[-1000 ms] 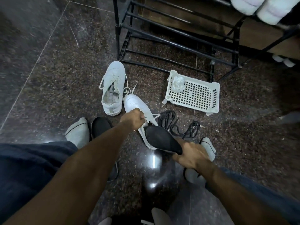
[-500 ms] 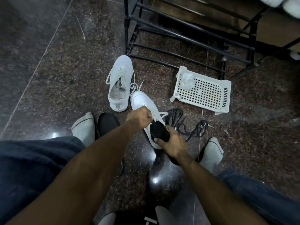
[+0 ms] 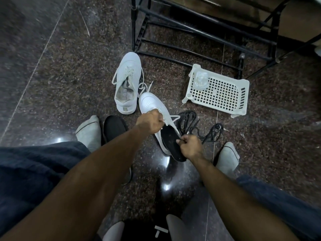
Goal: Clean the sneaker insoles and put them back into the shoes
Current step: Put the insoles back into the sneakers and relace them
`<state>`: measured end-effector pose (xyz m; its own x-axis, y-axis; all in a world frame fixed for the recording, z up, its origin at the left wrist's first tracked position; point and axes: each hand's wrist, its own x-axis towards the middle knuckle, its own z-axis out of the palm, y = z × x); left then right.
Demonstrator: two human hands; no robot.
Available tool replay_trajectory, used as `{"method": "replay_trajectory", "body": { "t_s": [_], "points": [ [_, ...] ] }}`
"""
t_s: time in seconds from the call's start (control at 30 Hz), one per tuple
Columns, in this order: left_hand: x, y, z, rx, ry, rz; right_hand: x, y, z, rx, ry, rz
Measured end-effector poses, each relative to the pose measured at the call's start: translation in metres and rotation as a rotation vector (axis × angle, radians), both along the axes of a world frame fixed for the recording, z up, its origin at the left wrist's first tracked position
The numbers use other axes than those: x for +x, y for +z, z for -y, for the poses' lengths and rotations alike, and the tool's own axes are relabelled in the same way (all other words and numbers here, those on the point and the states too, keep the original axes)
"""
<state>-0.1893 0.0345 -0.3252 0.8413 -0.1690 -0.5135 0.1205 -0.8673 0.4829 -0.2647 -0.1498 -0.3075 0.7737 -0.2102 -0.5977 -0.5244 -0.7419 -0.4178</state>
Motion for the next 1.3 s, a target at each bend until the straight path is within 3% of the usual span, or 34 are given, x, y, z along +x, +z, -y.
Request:
{"method": "replay_trajectory", "body": {
  "t_s": [0.3,0.4,0.47,0.6,0.73,1.07,1.2,1.3],
  "points": [
    [-0.006,-0.004,0.008,-0.006,0.034,0.002,0.030,0.009,-0.047,-0.243,0.097,0.029],
    [-0.007,-0.002,0.005,-0.016,0.031,0.010,0.028,0.007,-0.043,-0.285,0.231,0.030],
    [-0.006,0.001,0.004,-0.025,0.016,0.008,0.022,0.009,-0.032,-0.307,0.391,0.094],
    [-0.006,0.006,0.004,-0.034,0.001,0.007,-0.005,0.010,0.014,-0.236,0.868,0.471],
    [-0.008,0.010,0.006,-0.023,0.006,0.001,-0.019,0.010,0.043,-0.293,1.212,0.521],
    [-0.010,0.020,0.008,-0.001,-0.010,0.021,0.002,0.011,-0.001,-0.497,1.334,0.030],
    [-0.009,0.018,0.008,-0.013,0.009,0.026,0.003,0.008,-0.013,-0.290,0.995,0.050],
    [-0.009,0.018,0.008,-0.021,0.009,0.018,-0.006,0.001,-0.014,-0.243,0.996,-0.005]
  ]
}}
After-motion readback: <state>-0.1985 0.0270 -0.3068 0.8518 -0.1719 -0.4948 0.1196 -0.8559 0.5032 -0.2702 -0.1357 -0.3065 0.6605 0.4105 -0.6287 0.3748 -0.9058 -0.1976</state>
